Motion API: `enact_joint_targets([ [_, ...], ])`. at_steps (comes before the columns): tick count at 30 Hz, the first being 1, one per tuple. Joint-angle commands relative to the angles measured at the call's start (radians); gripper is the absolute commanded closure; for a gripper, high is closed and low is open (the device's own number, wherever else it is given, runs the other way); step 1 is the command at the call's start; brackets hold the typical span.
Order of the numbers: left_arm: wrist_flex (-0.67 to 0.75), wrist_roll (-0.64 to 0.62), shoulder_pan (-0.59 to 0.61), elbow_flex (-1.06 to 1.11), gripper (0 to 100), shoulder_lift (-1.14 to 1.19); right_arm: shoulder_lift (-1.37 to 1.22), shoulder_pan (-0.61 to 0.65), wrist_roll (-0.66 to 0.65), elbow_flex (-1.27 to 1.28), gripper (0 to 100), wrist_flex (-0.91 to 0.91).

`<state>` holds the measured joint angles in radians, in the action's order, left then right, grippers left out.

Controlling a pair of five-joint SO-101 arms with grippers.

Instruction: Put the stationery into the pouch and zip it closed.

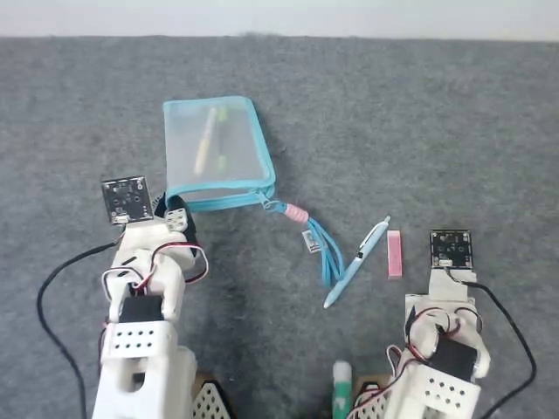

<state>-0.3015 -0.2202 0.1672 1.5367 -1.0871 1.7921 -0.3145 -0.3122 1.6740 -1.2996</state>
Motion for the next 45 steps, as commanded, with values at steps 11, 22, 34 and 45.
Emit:
enact_joint_targets([
  [11,-0.002,0.009,-0.021,-0.021,99,-0.006,0.018,-0.007,0.009,0.009,91.5,-0.008],
  [22,-0.002,0.009,-0.021,-0.019,99,-0.006,0.018,-0.007,0.009,0.009,91.5,-0.008],
  [34,-0.002,0.011,-0.02,-0.019,99,-0.006,0.018,-0.007,0.009,0.009,91.5,-0.008],
  [45,0.003,0.044,-0.018,-0.019,99,-0.006,0.018,-0.007,0.009,0.009,91.5,-0.008],
])
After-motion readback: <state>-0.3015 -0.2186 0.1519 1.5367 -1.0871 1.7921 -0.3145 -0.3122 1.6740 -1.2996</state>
